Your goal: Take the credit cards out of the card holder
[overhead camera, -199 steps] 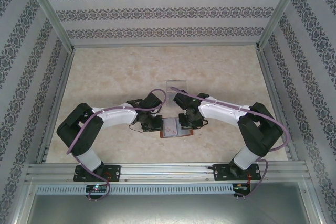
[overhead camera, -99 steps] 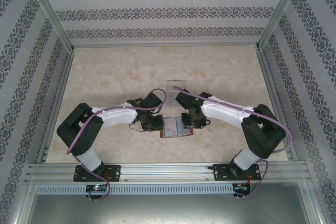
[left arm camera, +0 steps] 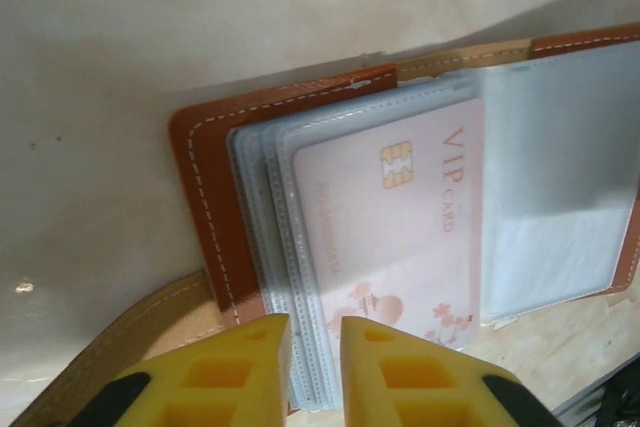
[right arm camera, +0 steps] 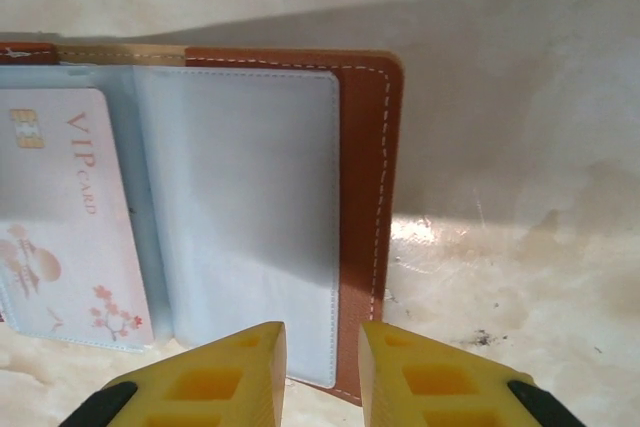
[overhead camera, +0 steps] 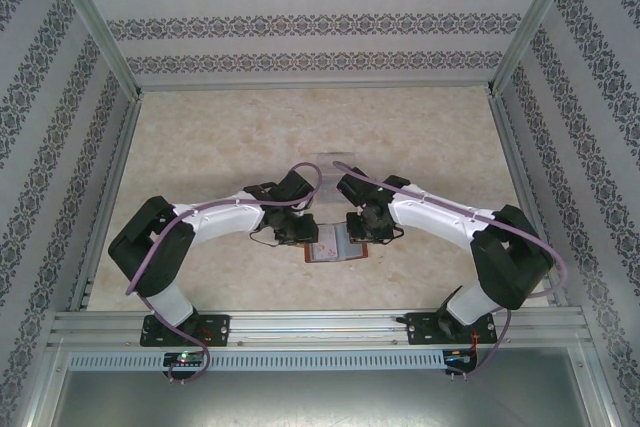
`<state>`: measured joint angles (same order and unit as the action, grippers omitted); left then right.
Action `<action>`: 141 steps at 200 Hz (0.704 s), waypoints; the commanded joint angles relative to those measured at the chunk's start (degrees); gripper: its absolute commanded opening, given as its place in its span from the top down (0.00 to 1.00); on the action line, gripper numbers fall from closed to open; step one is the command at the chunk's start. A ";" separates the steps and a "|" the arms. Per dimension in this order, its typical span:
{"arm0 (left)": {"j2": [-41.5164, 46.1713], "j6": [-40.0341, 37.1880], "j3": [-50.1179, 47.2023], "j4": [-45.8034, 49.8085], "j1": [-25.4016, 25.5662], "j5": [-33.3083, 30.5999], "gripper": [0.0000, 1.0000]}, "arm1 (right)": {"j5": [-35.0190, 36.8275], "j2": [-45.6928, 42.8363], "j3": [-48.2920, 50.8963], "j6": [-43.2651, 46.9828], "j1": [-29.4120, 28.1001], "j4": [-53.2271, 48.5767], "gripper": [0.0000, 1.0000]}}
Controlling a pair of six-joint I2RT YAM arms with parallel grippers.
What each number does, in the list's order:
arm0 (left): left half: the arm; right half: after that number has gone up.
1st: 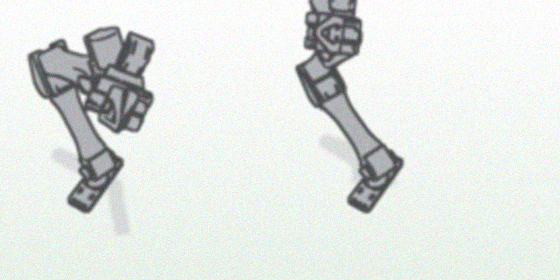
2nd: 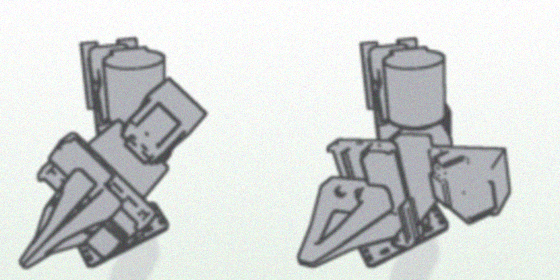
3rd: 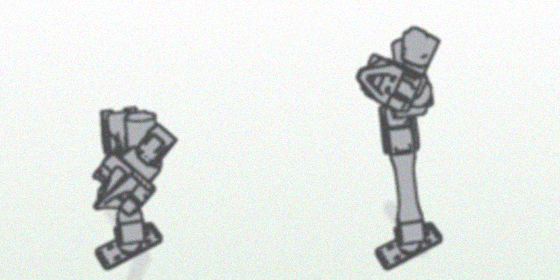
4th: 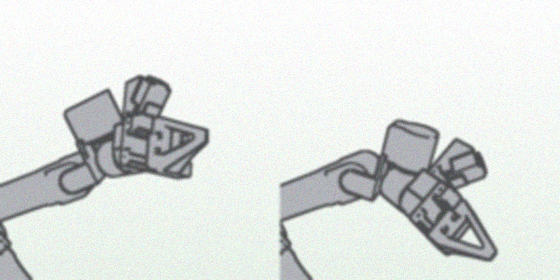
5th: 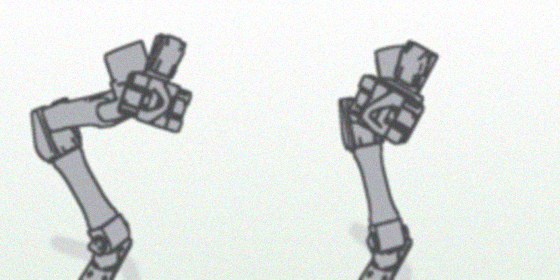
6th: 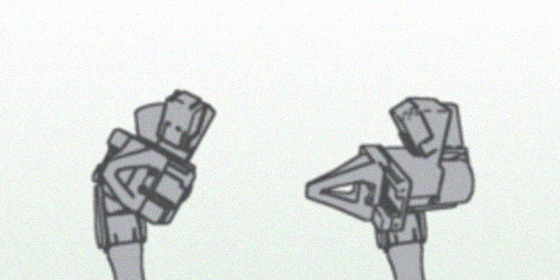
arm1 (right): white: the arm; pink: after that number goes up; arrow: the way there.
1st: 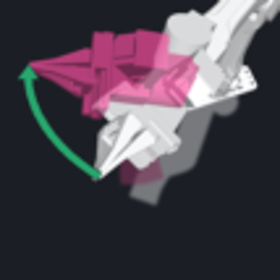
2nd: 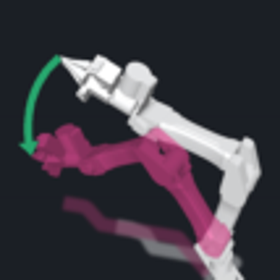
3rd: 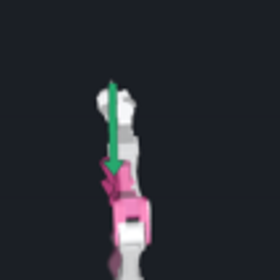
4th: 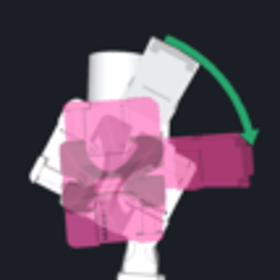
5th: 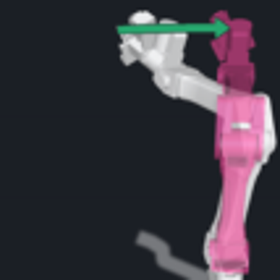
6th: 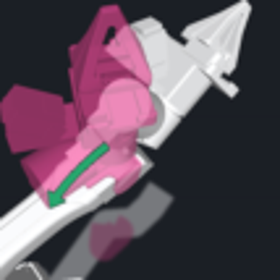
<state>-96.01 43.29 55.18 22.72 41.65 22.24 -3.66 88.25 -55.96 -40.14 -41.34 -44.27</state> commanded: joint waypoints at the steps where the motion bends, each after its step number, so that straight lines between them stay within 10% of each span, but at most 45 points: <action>1: -1.29 -0.65 1.68 1.16 1.11 0.09 0.75 | -2.23 -1.75 0.33 -0.45 0.56 1.09 0.73; 141: -3.97 -0.26 0.16 0.75 1.33 -1.68 0.76 | -16.18 3.87 3.12 -4.64 0.83 17.98 0.75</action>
<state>-99.18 43.31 56.12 22.70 42.06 21.28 -17.12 90.61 -53.45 -43.59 -40.97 -29.28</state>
